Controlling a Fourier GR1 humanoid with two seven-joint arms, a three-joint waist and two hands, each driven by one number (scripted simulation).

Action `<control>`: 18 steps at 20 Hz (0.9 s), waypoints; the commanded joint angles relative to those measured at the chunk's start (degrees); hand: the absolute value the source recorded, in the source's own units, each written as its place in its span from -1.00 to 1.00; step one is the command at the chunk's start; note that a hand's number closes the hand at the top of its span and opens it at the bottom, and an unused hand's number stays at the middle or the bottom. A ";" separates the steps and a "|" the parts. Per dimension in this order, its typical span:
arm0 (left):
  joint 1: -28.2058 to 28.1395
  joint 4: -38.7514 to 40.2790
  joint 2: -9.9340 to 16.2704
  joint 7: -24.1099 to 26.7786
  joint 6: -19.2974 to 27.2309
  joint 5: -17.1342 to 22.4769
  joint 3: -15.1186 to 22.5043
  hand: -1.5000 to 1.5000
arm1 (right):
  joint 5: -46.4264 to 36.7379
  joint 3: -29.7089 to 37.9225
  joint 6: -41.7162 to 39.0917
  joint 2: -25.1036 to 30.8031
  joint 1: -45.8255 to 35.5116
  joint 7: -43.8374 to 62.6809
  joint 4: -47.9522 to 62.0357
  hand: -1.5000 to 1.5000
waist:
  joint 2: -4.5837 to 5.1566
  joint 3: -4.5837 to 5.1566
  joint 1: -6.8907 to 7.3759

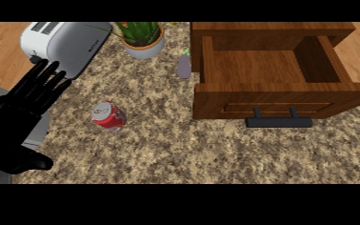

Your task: Pick up the can, place it into the drawer and close the drawer

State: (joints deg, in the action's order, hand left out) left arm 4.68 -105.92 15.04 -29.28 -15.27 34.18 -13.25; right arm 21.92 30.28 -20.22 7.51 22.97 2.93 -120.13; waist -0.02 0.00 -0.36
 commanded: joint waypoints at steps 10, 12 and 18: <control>1.43 18.98 -4.08 18.54 -5.01 -15.01 3.06 -1.00 | 2.12 5.30 -5.82 -1.41 1.12 -0.53 0.33 -1.00 | 0.05 0.02 -0.14; 2.17 19.19 -4.02 16.47 -2.83 -14.86 2.59 -1.00 | 3.43 5.28 -6.05 -3.15 2.01 1.50 -2.64 -1.00 | 0.01 0.01 -0.05; 1.31 32.80 -2.45 29.97 -6.85 -18.42 -0.50 -1.00 | -1.36 3.45 -6.39 -6.35 2.05 1.09 -3.41 -1.00 | 0.12 0.04 -0.10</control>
State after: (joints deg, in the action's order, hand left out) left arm 6.12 -81.23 10.77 -6.50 -19.19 16.72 -10.95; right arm 24.09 35.33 -25.99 4.25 24.62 5.40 -123.14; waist 0.03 0.03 -0.45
